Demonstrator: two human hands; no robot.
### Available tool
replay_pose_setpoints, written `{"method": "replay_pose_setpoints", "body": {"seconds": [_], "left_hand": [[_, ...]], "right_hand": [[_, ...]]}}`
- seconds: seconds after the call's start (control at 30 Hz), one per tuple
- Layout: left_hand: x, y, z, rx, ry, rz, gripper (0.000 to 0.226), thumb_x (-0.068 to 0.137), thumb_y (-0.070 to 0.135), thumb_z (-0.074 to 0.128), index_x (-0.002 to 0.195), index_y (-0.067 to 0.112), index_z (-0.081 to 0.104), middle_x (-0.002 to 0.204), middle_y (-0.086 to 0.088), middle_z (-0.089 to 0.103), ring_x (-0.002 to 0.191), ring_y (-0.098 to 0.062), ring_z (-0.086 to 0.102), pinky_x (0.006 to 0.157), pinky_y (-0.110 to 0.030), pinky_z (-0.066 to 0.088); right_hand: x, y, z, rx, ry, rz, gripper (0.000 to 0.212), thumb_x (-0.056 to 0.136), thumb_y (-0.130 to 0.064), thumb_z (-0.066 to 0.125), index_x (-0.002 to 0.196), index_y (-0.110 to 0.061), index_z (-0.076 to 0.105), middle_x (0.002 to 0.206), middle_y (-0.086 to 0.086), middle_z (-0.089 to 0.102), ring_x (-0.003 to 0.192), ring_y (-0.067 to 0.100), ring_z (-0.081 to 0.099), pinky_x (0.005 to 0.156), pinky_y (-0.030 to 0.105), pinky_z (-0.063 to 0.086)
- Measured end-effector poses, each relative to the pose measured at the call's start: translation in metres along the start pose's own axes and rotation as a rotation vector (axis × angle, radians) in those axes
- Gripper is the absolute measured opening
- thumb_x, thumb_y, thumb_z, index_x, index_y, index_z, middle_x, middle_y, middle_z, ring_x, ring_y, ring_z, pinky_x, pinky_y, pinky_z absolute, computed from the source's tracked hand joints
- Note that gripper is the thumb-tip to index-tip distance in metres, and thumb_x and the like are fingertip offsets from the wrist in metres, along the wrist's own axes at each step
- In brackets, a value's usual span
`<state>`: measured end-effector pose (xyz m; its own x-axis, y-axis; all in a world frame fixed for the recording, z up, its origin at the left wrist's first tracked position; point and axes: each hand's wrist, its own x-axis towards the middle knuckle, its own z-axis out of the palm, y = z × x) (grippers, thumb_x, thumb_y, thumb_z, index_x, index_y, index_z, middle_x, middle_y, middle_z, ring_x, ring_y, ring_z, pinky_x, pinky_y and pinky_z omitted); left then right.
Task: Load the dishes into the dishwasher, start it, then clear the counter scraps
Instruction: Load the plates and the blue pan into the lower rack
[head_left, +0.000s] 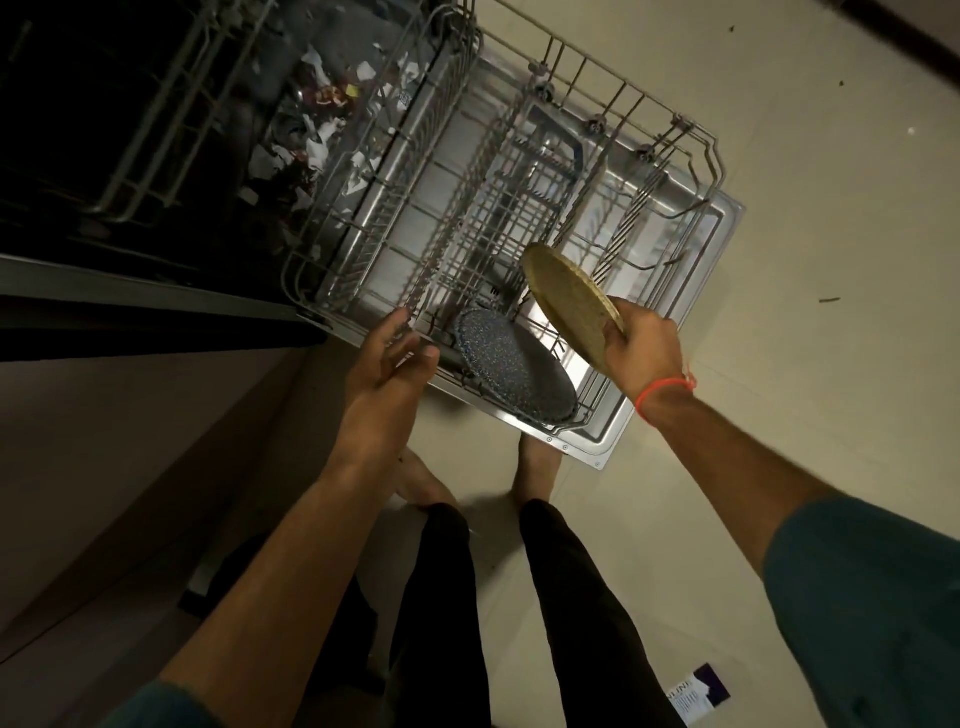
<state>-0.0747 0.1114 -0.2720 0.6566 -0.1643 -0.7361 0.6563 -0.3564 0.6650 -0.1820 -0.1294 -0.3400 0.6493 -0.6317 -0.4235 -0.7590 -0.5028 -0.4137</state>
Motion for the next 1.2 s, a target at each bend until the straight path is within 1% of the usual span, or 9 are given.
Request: {"method": "replay_pose_setpoints", "body": {"seconds": [0.13,0.23,0.4,0.47,0.57,0.83,0.97,1.07,1.2], "left_hand": [[0.001,0.000,-0.004,0.000,0.010,0.008,0.047,0.098,0.012,0.066,0.137,0.035,0.056,0.125,0.008,0.065,0.125,-0.007,0.060,0.117,-0.042,0.042],[0.001,0.001,-0.005,0.007,0.008,0.014,0.048,0.098,0.011,0.066,0.139,0.033,0.055,0.131,0.002,0.064,0.126,-0.009,0.060,0.116,-0.043,0.042],[0.000,0.001,-0.005,0.001,-0.001,0.010,0.049,0.098,0.011,0.066,0.139,0.035,0.056,0.133,0.003,0.063,0.126,-0.008,0.059,0.116,-0.043,0.042],[-0.001,0.000,-0.004,-0.001,-0.005,0.001,0.050,0.098,0.012,0.066,0.141,0.036,0.055,0.134,0.005,0.062,0.127,-0.007,0.058,0.116,-0.042,0.042],[-0.002,0.000,-0.005,0.001,-0.014,0.003,0.051,0.098,0.014,0.066,0.142,0.037,0.055,0.132,0.008,0.063,0.126,-0.005,0.058,0.116,-0.042,0.042],[-0.003,-0.002,-0.011,0.013,-0.023,0.009,0.049,0.098,0.014,0.066,0.137,0.042,0.056,0.135,0.008,0.063,0.128,-0.005,0.057,0.116,-0.042,0.042],[-0.005,-0.005,-0.010,0.011,-0.002,0.009,0.048,0.097,0.012,0.067,0.130,0.046,0.058,0.134,0.009,0.063,0.126,-0.004,0.058,0.116,-0.043,0.043],[-0.007,-0.007,-0.010,-0.012,0.021,0.021,0.047,0.097,0.011,0.067,0.131,0.042,0.060,0.133,0.006,0.064,0.126,-0.006,0.059,0.115,-0.043,0.044],[-0.010,-0.009,-0.012,-0.020,0.010,0.021,0.045,0.097,0.012,0.067,0.123,0.048,0.061,0.133,0.005,0.065,0.126,-0.006,0.059,0.113,-0.040,0.045]], "right_hand": [[-0.003,0.003,0.010,0.016,0.030,-0.025,0.041,0.095,-0.004,0.054,0.133,-0.014,0.064,0.111,0.019,0.072,0.100,0.038,0.066,0.091,0.032,0.050],[-0.004,0.004,0.013,0.013,0.034,-0.048,0.043,0.094,-0.003,0.053,0.134,-0.014,0.063,0.109,0.020,0.072,0.099,0.038,0.066,0.092,0.033,0.050],[-0.012,0.001,0.012,0.041,0.032,-0.079,0.047,0.094,0.001,0.052,0.137,-0.015,0.060,0.109,0.018,0.073,0.099,0.034,0.067,0.095,0.030,0.048],[-0.016,0.002,0.014,0.025,0.014,-0.100,0.047,0.095,0.002,0.052,0.138,-0.015,0.059,0.108,0.018,0.072,0.098,0.034,0.067,0.093,0.028,0.047],[-0.019,0.007,0.018,-0.004,-0.008,-0.117,0.048,0.095,0.000,0.053,0.139,-0.018,0.059,0.103,0.018,0.073,0.094,0.034,0.067,0.092,0.033,0.051],[-0.019,0.004,0.027,-0.126,-0.089,-0.213,0.050,0.095,0.001,0.052,0.140,-0.020,0.057,0.083,0.015,0.069,0.073,0.030,0.065,0.076,0.039,0.058],[-0.016,-0.003,0.032,-0.172,-0.152,-0.206,0.055,0.092,0.003,0.052,0.143,-0.019,0.053,0.089,0.019,0.070,0.080,0.034,0.067,0.078,0.041,0.058],[-0.014,-0.008,0.036,-0.200,-0.212,-0.177,0.060,0.090,0.004,0.053,0.146,-0.018,0.049,0.095,0.019,0.069,0.085,0.034,0.067,0.081,0.042,0.058],[-0.010,-0.010,0.042,-0.272,-0.289,-0.173,0.063,0.091,-0.004,0.057,0.150,-0.021,0.041,0.098,0.015,0.067,0.084,0.029,0.065,0.078,0.040,0.058]]}}
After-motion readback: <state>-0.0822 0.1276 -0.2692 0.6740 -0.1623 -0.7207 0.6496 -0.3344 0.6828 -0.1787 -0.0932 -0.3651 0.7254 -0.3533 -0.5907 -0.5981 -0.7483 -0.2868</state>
